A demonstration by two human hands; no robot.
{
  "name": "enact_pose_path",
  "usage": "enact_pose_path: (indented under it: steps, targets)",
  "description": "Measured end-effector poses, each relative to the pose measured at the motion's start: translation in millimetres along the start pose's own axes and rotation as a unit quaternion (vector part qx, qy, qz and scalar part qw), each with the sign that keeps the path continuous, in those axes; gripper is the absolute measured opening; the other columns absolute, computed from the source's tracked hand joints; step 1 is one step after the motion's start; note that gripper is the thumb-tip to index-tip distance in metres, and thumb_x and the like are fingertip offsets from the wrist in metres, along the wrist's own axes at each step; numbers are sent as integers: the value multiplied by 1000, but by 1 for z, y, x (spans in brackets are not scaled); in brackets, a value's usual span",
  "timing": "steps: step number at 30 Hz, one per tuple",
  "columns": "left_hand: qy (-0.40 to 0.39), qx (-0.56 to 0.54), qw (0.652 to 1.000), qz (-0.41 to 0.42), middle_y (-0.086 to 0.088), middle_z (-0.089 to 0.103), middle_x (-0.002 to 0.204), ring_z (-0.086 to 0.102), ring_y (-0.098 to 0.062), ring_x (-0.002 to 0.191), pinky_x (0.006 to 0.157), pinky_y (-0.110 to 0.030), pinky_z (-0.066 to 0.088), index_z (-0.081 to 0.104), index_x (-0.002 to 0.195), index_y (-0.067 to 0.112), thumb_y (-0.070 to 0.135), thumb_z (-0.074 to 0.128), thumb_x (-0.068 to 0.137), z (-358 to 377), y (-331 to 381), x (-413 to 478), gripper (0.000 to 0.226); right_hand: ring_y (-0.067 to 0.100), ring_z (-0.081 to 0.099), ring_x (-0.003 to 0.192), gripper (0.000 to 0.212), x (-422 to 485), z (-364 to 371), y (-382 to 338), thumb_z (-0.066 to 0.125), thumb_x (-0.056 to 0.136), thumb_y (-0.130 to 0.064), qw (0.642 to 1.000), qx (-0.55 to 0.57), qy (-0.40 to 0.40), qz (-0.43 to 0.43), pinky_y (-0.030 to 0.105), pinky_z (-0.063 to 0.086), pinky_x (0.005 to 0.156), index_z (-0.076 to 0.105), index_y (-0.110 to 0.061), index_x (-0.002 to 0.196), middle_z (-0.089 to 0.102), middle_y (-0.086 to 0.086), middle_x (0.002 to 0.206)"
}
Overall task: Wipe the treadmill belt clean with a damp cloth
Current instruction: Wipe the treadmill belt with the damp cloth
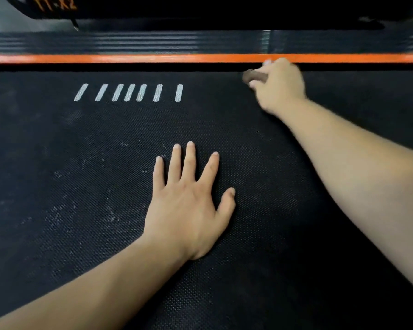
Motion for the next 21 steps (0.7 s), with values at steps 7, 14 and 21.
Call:
enact_pose_path:
  steps: [7, 14, 21]
  targets:
    - [-3, 1, 1000, 4, -11, -5, 173, -15, -29, 158, 126, -54, -7, 3, 165, 36, 71, 6, 94, 1, 0, 0, 78, 32, 63, 114, 44, 24, -12, 48, 69, 86, -47, 998, -22, -21, 59, 30, 47, 91, 71, -22, 122, 66, 5, 125]
    - [1, 4, 1000, 1, -12, -3, 173, -12, -30, 159, 127, -55, -5, 7, 165, 35, 71, 6, 94, 0, 0, 1, 79, 31, 59, 99, 27, -15, -13, 30, 65, 94, -38, 995, 11, -76, -58, 36, 46, 87, 74, -25, 116, 64, 9, 111]
    - [-3, 3, 1000, -1, -11, -2, 173, -13, -29, 159, 127, -54, -6, 6, 164, 36, 72, 5, 93, 2, -2, 1, 79, 35, 61, 105, 33, -19, -30, 69, 67, 91, -41, 999, 13, 3, 33, 35, 46, 92, 73, -24, 118, 64, 11, 112]
Point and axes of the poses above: each hand's wrist, its own x-axis towards the middle knuckle, its own z-axis out of the palm, y = z × x, the point moved 9 cm from there along x, towards the middle knuckle
